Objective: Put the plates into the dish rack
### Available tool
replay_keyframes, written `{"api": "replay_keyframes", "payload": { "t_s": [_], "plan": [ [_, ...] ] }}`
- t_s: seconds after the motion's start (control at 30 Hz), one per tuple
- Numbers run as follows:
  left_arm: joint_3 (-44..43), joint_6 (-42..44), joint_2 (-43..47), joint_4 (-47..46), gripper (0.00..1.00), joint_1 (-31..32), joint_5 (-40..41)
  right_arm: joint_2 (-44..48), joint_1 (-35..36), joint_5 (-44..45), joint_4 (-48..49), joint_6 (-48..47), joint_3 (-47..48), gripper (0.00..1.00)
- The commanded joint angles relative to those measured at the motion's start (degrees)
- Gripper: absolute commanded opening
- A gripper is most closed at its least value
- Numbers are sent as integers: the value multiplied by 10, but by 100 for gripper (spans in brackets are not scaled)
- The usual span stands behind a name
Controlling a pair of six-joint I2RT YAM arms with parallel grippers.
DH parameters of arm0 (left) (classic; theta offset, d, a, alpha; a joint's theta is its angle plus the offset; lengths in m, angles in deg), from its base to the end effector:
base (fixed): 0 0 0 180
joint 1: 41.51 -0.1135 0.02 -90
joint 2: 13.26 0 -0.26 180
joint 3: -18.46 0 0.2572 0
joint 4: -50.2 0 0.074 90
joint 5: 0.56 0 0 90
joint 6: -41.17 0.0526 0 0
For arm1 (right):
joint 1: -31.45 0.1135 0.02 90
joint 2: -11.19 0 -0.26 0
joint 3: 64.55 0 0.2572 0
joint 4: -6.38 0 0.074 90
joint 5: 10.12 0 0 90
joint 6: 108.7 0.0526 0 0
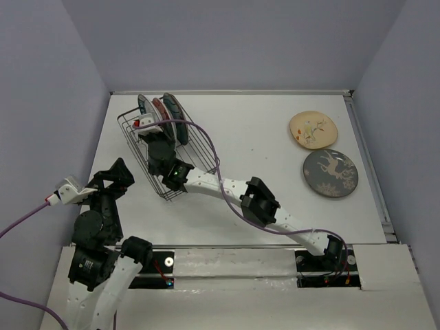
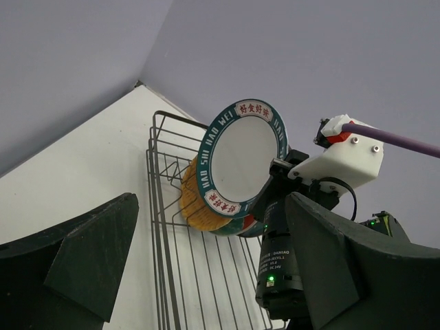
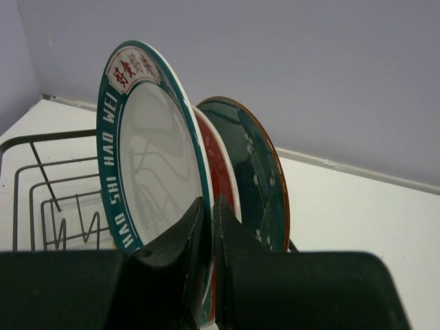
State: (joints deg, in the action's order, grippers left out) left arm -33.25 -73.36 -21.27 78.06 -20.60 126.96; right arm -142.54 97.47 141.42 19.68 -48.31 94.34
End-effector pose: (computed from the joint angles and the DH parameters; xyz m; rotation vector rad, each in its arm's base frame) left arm 0.0673 0.0086 0.3590 -0.5950 1.2193 -0.2447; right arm 0.2874 0.5324 0.2831 -0.2037 1.4062 -0.1445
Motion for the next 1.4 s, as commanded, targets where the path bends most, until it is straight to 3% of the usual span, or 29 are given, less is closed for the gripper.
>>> {"api": "replay_keyframes", "payload": {
  "t_s": [0.0,0.17,0.4,0.47,0.53,0.63,0.87,1.0,1.13,1.2,1.33,1.37],
  "plan": [
    [-10,-3,-6,-31,99,2,6,10,0,44,73,-62,27,7],
    [-8,0,3,-32,99,2,8,32,0,28,8,47,-24,7],
    [-6,5,-1,-36,99,2,2,14,10,29,-19,96,-37,9],
    [-6,5,-2,-36,99,3,-1,25,16,20,-24,117,-49,16],
    [-6,8,-3,-36,99,2,0,40,16,10,-36,133,-60,34],
    [-5,10,-4,-36,99,3,5,86,16,-20,-57,172,-93,52],
    [-3,13,-7,-37,99,1,2,228,16,-61,-89,256,-217,61],
    [-2,15,-10,-34,99,0,-3,331,8,-100,-116,335,-357,66],
    [0,19,-15,-31,99,-1,-17,471,-55,-179,-182,455,-495,67],
    [2,23,-23,-31,99,-1,-38,567,-104,-251,-210,544,-625,67],
    [5,29,-47,-38,99,-1,-78,728,-279,-341,-227,643,-838,67],
    [3,30,-52,-39,99,0,-85,757,-369,-398,-227,658,-904,67]
  ]
}}
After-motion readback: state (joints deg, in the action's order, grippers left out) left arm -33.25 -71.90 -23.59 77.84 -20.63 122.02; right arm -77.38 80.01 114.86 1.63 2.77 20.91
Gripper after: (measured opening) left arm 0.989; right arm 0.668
